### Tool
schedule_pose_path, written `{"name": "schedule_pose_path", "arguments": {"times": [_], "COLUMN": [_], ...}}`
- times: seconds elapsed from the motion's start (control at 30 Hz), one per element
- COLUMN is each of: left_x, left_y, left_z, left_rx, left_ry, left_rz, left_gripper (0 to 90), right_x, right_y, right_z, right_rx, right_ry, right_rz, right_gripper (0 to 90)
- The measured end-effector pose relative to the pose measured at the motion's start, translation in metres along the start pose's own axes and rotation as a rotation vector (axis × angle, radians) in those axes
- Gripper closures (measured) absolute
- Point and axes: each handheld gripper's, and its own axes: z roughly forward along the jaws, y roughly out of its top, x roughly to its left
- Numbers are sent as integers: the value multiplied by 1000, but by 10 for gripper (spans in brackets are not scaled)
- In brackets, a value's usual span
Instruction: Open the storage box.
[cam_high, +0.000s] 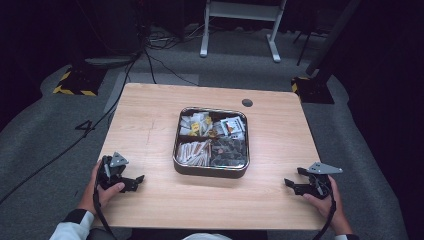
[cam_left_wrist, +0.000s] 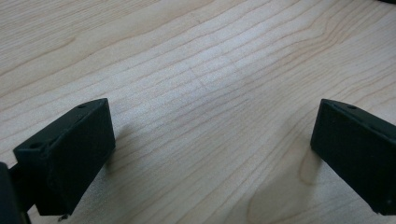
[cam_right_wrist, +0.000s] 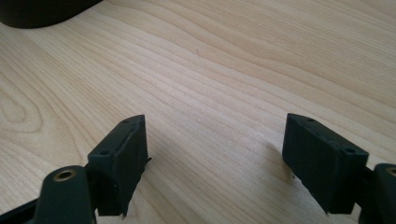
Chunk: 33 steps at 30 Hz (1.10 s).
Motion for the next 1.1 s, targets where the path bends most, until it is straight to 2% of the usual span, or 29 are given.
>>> {"name": "schedule_pose_path", "arguments": {"times": [0.53, 0.63, 0.97, 1.07, 1.1], "left_x": [0, 0, 0, 0, 0], "left_y": [-1, -1, -2, -2, -2], "left_z": [-1, -1, -1, -1, -1], "left_rx": [-3, -3, -5, -5, -5], "left_ry": [1, 1, 4, 4, 4], "left_rz": [3, 3, 0, 0, 0], "left_gripper": [3, 3, 3, 3, 3], "right_x": [1, 1, 15, 21, 21], "right_y": [3, 8, 55, 75, 75], "right_z": [2, 2, 9, 16, 16], "right_rx": [16, -2, -43, -67, -67], "right_ry": [-19, -8, 23, 58, 58], "right_rz": [3, 7, -73, -89, -89], "right_gripper": [214, 216, 234, 237, 237]}}
